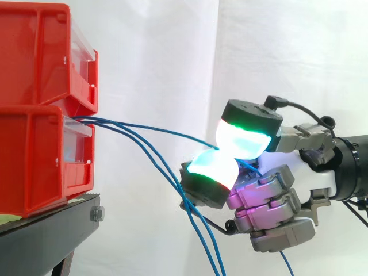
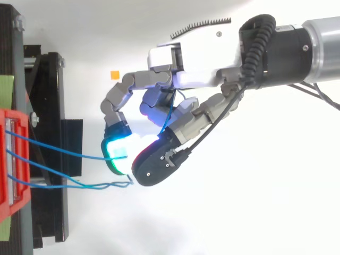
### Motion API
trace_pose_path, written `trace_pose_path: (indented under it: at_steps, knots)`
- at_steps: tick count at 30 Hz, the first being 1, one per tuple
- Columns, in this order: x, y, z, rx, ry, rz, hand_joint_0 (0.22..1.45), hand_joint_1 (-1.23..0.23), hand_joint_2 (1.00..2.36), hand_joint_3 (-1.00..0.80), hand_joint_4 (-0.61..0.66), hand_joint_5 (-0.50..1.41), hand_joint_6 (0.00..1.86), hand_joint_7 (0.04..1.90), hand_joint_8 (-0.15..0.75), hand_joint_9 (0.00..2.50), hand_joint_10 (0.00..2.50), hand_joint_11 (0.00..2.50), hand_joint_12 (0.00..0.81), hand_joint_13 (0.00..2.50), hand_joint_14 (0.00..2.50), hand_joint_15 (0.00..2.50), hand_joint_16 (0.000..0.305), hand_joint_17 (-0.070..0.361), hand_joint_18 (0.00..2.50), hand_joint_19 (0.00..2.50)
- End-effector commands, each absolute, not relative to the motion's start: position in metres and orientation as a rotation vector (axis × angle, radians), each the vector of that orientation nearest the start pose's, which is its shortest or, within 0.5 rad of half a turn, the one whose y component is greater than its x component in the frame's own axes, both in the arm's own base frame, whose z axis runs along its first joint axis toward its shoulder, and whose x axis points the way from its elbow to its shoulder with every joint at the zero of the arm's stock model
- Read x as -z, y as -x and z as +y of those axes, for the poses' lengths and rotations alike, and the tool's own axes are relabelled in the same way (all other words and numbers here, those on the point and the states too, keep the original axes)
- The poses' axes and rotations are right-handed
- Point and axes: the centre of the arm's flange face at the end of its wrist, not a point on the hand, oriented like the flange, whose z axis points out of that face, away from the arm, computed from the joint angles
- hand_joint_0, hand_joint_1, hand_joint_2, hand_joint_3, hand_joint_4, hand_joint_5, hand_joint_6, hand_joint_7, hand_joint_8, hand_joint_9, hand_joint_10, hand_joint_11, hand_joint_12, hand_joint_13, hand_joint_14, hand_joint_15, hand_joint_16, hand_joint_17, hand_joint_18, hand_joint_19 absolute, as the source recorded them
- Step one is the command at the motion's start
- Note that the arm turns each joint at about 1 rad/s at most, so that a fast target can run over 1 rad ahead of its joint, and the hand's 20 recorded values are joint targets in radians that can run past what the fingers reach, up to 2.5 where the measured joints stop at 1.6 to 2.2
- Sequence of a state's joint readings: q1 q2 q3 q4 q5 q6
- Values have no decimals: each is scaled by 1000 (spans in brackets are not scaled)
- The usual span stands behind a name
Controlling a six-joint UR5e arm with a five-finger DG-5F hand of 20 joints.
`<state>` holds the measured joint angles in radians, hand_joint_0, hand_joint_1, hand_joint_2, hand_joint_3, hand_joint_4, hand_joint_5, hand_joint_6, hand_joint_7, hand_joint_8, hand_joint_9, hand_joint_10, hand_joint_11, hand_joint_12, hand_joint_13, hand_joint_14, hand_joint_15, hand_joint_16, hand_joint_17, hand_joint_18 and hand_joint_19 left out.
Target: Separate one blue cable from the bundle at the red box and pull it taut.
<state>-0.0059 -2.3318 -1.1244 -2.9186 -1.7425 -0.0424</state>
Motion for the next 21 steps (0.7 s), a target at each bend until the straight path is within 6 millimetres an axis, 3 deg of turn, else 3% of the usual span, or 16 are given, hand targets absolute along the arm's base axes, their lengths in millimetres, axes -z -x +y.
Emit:
trace_pose_path:
  at_steps: [1,12,21]
  knots:
    - [-242,-755,-120,-1302,-1194,1389,643,-716,1027,4,-67,-165,922,1156,289,810,1992,1365,374,813,2368,1450,31,70,1343,2101]
    - [-239,-754,-121,-1327,-1240,1368,648,-720,1027,-6,-67,-165,923,1146,287,787,2033,1346,372,799,2381,1439,30,68,1327,2098]
    - [-213,-744,-118,-1330,-1276,1355,648,-716,1027,-15,-61,-167,922,1140,286,781,2040,1321,375,798,2363,1447,31,69,1319,2091]
